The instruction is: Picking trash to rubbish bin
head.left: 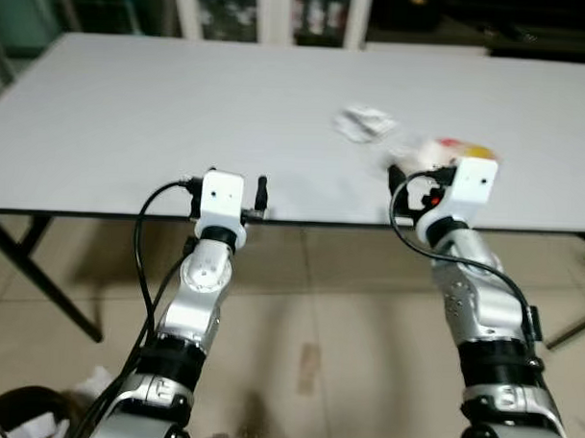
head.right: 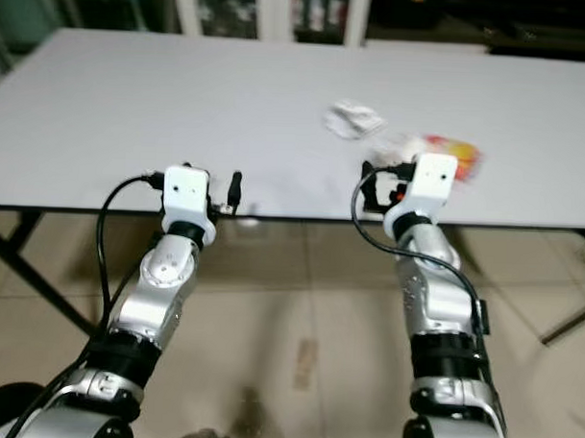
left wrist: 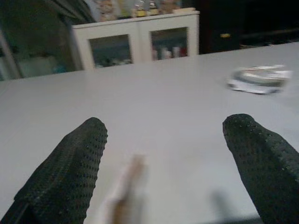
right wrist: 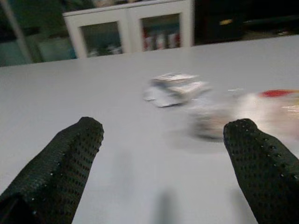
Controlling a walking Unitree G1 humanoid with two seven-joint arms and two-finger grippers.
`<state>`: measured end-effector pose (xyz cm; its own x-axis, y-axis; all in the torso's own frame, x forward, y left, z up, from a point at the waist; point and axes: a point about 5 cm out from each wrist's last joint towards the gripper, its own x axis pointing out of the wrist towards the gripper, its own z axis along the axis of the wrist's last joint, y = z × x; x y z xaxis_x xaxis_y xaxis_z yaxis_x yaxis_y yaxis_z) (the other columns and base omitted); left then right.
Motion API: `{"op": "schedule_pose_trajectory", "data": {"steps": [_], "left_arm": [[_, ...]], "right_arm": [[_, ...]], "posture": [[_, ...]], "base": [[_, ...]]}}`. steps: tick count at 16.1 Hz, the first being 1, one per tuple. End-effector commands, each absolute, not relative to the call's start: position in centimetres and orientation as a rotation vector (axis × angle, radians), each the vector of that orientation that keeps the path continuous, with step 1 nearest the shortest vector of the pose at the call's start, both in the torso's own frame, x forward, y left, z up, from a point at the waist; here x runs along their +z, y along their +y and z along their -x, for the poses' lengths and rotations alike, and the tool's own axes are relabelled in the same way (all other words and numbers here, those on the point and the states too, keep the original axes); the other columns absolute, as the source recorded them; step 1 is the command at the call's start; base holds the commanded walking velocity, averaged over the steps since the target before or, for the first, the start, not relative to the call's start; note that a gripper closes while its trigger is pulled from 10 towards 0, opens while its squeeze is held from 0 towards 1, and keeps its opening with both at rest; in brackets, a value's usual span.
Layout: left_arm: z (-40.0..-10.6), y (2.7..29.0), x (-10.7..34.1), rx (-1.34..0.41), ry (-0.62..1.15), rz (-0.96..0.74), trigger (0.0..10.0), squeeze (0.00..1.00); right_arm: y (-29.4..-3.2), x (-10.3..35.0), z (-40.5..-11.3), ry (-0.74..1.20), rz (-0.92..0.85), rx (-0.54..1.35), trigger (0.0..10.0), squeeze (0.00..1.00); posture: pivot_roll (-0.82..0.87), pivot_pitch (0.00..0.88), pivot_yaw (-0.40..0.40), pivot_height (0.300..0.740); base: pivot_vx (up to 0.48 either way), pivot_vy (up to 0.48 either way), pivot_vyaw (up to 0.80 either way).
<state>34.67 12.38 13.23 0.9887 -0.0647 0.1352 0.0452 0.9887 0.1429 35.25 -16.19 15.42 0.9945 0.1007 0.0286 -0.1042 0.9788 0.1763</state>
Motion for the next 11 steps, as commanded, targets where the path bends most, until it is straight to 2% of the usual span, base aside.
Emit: {"op": "schedule_pose_trajectory", "data": {"steps": [1,2,7,11], "left_arm": [[-34.7,12.6,13.3,-0.048,-0.141,-0.143,10.0,0.0],[-34.7,12.4,13.4,-0.052,-0.151,-0.146,10.0,0.0],[-34.5,11.6,14.8,-0.083,-0.217,-0.233,10.0,0.0],[-34.6,11.7,14.4,-0.06,-0.168,-0.228,10.0,0.0]], "right_arm": [[-16.0,15.9,-35.3,-0.033,-0.17,0.115,10.0,0.0],[-16.0,15.9,-35.3,-0.032,-0.171,0.114,10.0,0.0],[-16.1,15.9,-35.3,-0.03,-0.17,0.114,10.0,0.0],[-15.9,15.8,-35.4,-0.027,-0.171,0.118,10.0,0.0]], "posture": [[-0.04,0.071,-0.012,0.74],[-0.04,0.071,-0.013,0.74],[-0.04,0.073,-0.013,0.74],[-0.04,0.073,-0.012,0.74]], "base": [[0.454,0.0,0.0],[0.454,0.0,0.0],[0.0,0.0,0.0],[0.0,0.0,0.0]]}}
